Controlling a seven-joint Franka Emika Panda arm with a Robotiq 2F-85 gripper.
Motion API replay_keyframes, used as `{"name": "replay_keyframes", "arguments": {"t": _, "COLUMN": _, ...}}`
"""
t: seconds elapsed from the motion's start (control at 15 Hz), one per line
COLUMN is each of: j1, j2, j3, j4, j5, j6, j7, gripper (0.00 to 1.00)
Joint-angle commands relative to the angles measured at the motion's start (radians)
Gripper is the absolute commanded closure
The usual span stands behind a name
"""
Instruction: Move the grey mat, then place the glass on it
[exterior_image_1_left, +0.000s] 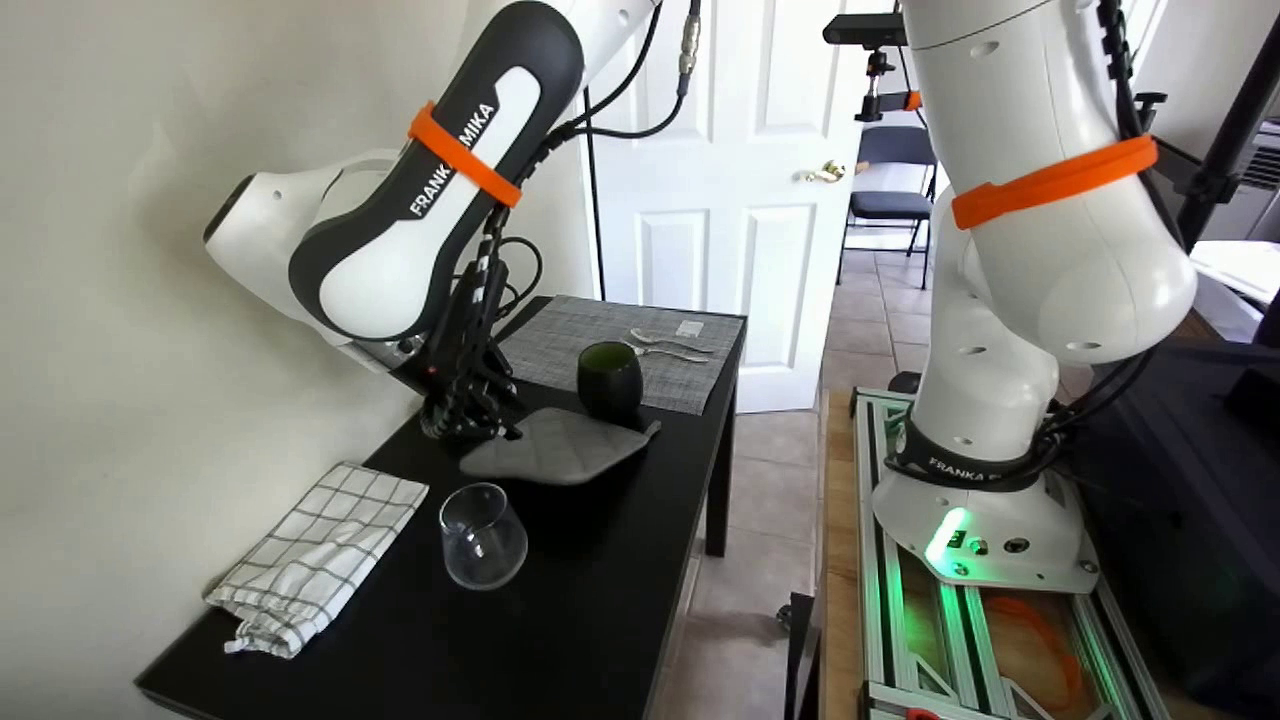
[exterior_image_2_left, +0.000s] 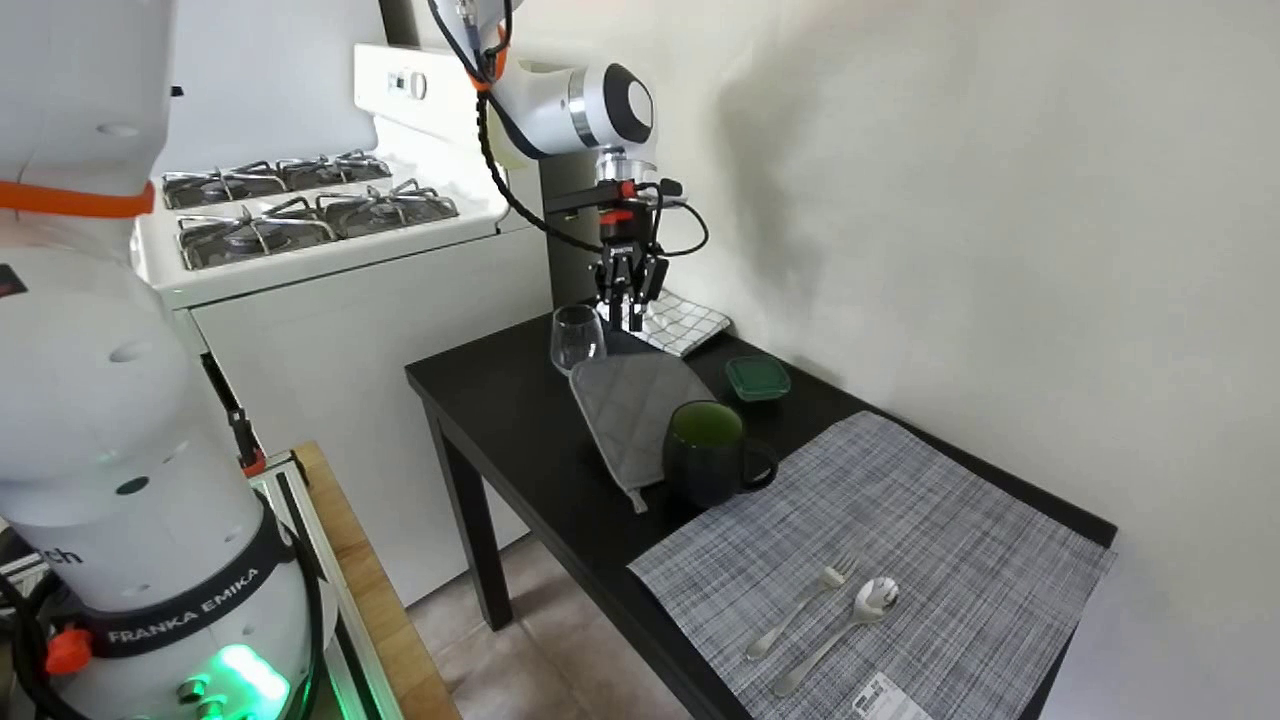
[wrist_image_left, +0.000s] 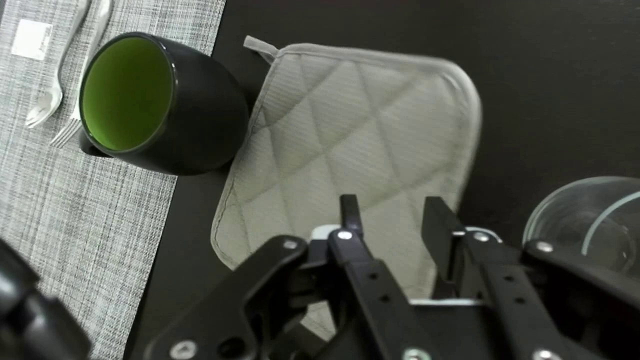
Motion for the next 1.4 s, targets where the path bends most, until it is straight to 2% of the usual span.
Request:
{"name": "replay_keyframes", "arguments": {"t": 0.0, "j1": 0.004, "j2": 0.002, "j3": -0.008, "j4": -0.003, "j5": 0.022, "j6": 0.024, "j7": -0.018, "gripper": 0.29}}
{"name": "replay_keyframes", "arguments": {"t": 0.27, "j1": 0.002, "j2": -0.016, "j3": 0.000, "j4": -0.012, "j5": 0.043, "j6": 0.034, "j7": -0.037, "gripper": 0.01}}
{"name": "replay_keyframes", "arguments": {"t": 0.6, "j1": -0.005, "j2": -0.064, "j3": 0.014, "j4": -0.049, "j5": 0.083, "j6": 0.118, "j7": -0.099, "gripper": 0.00}}
{"name": "replay_keyframes", "arguments": {"t": 0.87, "j1": -0.004, "j2": -0.090, "j3": 0.020, "j4": -0.107, "j5": 0.094, "j6": 0.288, "j7": -0.129, "gripper": 0.00}}
{"name": "replay_keyframes", "arguments": {"t": 1.07, "j1": -0.005, "j2": -0.098, "j3": 0.027, "j4": -0.149, "j5": 0.112, "j6": 0.374, "j7": -0.156, "gripper": 0.00}}
{"name": "replay_keyframes", "arguments": {"t": 1.33, "j1": -0.013, "j2": -0.118, "j3": 0.040, "j4": -0.205, "j5": 0.168, "j6": 0.418, "j7": -0.209, "gripper": 0.00}}
